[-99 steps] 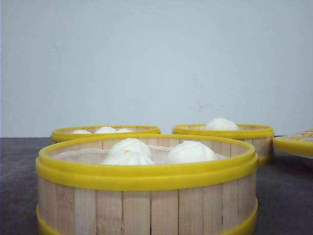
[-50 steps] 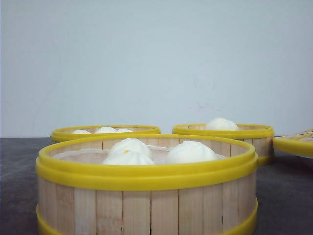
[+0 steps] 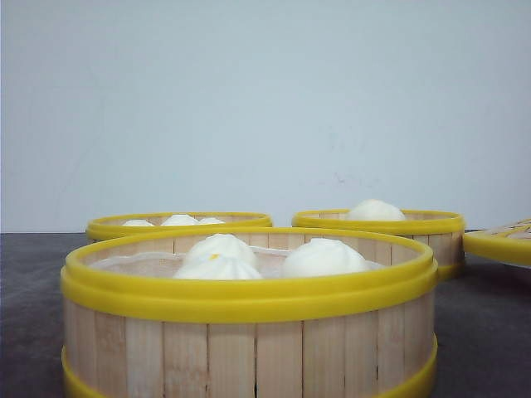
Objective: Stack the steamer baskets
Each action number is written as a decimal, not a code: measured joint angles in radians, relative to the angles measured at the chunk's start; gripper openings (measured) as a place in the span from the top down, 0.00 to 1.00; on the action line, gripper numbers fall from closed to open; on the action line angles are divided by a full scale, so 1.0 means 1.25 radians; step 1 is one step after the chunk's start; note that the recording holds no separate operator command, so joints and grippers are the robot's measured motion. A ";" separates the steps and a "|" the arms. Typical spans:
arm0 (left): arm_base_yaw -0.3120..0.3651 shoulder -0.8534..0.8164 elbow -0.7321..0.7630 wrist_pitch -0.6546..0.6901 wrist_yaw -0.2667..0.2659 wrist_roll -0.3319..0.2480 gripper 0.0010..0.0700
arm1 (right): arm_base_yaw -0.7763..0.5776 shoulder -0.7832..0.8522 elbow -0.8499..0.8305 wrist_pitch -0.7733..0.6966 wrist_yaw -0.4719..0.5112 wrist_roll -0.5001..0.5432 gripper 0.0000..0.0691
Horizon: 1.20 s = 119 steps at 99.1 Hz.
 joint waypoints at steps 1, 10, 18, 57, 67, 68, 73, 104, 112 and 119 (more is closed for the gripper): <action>0.000 0.000 0.000 0.000 0.000 0.000 0.98 | 0.000 0.000 0.000 0.000 0.000 0.000 0.99; 0.000 0.000 0.000 0.000 0.000 0.000 0.98 | 0.000 0.000 0.000 0.005 0.000 0.000 0.99; 0.000 0.000 0.000 0.000 0.000 0.000 0.98 | 0.000 0.000 0.000 0.020 0.000 0.000 0.99; 0.000 0.000 -0.007 0.023 0.000 -0.099 0.98 | -0.001 0.000 0.000 0.056 -0.055 0.154 0.99; 0.000 0.000 -0.007 0.023 -0.001 -0.117 0.98 | -0.001 0.000 0.000 0.057 -0.111 0.204 0.99; 0.000 0.000 -0.007 0.023 0.000 -0.119 0.98 | -0.001 0.000 0.000 0.057 -0.112 0.207 0.99; 0.000 0.000 -0.007 0.023 -0.001 -0.124 0.98 | 0.000 0.000 0.000 0.057 -0.114 0.218 0.99; 0.000 0.000 -0.005 0.055 0.004 -0.245 0.98 | 0.000 0.000 0.003 0.120 -0.088 0.372 0.99; 0.000 0.009 0.021 0.052 0.007 -0.277 0.98 | 0.000 0.011 0.029 0.113 -0.064 0.431 0.99; 0.000 0.033 0.072 0.051 0.007 -0.295 0.98 | 0.000 0.042 0.082 0.099 -0.057 0.463 0.99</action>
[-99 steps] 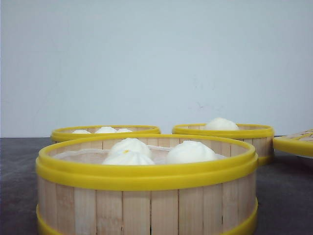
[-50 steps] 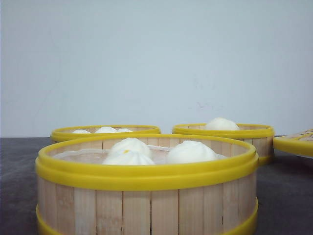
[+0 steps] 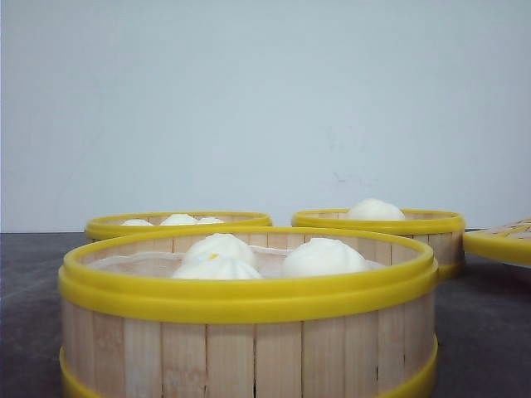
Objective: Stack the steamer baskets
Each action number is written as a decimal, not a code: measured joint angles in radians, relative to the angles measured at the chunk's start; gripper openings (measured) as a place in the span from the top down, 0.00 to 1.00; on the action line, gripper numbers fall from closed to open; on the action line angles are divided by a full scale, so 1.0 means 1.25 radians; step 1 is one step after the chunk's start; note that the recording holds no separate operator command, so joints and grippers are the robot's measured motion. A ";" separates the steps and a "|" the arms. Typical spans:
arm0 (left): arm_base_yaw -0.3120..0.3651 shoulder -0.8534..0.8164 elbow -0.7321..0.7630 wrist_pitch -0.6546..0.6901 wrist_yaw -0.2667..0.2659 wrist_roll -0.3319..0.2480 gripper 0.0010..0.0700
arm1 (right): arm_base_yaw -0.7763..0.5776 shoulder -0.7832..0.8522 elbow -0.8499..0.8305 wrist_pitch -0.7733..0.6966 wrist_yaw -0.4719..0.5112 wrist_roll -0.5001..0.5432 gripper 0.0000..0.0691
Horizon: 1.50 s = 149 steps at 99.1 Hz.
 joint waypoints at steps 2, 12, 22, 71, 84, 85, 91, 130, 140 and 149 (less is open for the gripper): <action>0.000 0.009 0.018 0.001 0.000 -0.002 0.98 | 0.000 0.012 0.018 -0.002 0.000 0.005 0.99; 0.000 0.070 0.120 -0.002 0.000 -0.004 0.98 | 0.000 0.093 0.131 -0.025 0.000 0.003 0.99; 0.000 0.158 0.236 -0.034 0.000 0.026 0.98 | 0.000 0.197 0.263 -0.094 0.000 -0.047 0.99; -0.012 0.476 0.449 -0.142 0.089 0.131 0.52 | 0.029 0.436 0.512 -0.251 -0.004 -0.274 0.43; -0.037 0.564 0.453 -0.098 0.113 0.132 0.51 | 0.034 0.436 0.512 -0.249 -0.004 -0.268 0.30; -0.039 0.572 0.455 -0.098 0.113 0.132 0.51 | 0.034 0.436 0.512 -0.249 -0.004 -0.268 0.30; -0.052 0.627 0.472 -0.099 0.113 0.133 0.51 | 0.034 0.436 0.512 -0.249 -0.009 -0.262 0.29; -0.111 1.034 0.728 -0.150 0.112 0.194 0.51 | 0.035 0.436 0.512 -0.249 -0.031 -0.235 0.29; -0.117 1.129 0.794 -0.184 0.096 0.205 0.51 | 0.035 0.436 0.512 -0.249 -0.043 -0.234 0.29; -0.118 1.206 0.853 -0.214 0.078 0.210 0.51 | 0.035 0.436 0.512 -0.249 -0.046 -0.232 0.29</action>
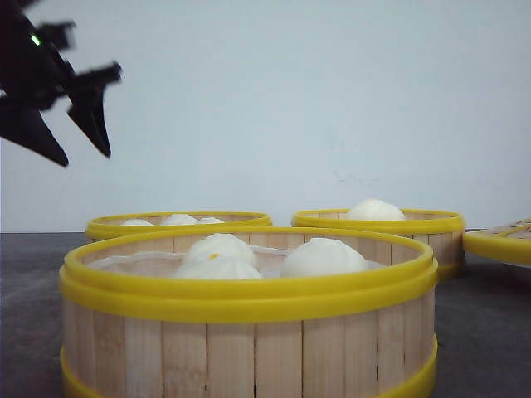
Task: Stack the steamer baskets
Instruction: 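Lower the left gripper to the rim of the steamer basket with three buns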
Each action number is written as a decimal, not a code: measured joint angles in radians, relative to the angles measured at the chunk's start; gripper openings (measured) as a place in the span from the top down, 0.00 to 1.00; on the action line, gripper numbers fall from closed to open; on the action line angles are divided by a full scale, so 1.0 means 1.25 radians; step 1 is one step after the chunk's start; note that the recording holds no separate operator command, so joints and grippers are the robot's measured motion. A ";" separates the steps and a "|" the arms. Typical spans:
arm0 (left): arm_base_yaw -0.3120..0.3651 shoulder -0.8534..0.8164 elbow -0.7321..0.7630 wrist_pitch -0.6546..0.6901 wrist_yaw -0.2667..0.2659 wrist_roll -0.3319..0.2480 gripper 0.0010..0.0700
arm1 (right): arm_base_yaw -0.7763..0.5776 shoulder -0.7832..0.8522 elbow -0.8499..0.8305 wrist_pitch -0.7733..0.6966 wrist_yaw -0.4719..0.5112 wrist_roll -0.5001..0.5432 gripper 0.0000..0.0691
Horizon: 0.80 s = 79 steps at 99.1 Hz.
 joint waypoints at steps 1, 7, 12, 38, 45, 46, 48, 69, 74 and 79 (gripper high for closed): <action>0.000 0.008 0.006 -0.004 -0.001 0.001 0.51 | 0.000 0.000 0.000 0.000 0.000 0.000 0.29; 0.000 0.053 0.041 -0.023 -0.007 0.002 0.51 | 0.000 0.000 0.000 -0.002 -0.002 0.001 0.29; 0.001 0.087 0.066 -0.037 -0.008 0.002 0.51 | 0.000 0.000 0.000 -0.006 -0.003 0.001 0.29; 0.001 0.194 0.120 -0.064 -0.008 0.002 0.51 | 0.000 0.000 0.000 -0.035 -0.003 0.006 0.29; 0.001 0.208 0.121 -0.064 -0.008 0.002 0.53 | 0.000 0.000 0.000 -0.041 -0.003 0.006 0.29; 0.001 0.209 0.121 -0.064 -0.008 0.002 0.54 | 0.000 0.000 0.000 -0.042 -0.003 0.006 0.29; 0.001 0.212 0.121 -0.063 -0.008 0.002 0.55 | 0.000 0.000 0.000 -0.042 -0.003 0.006 0.29; 0.000 0.244 0.121 -0.064 -0.008 0.002 0.62 | 0.000 0.000 0.000 -0.042 -0.003 0.006 0.29; -0.002 0.249 0.121 -0.063 -0.008 0.002 0.62 | 0.000 0.000 0.000 -0.042 -0.003 0.006 0.29; -0.005 0.250 0.121 -0.058 -0.008 0.002 0.62 | 0.000 0.000 0.000 -0.042 -0.003 0.006 0.29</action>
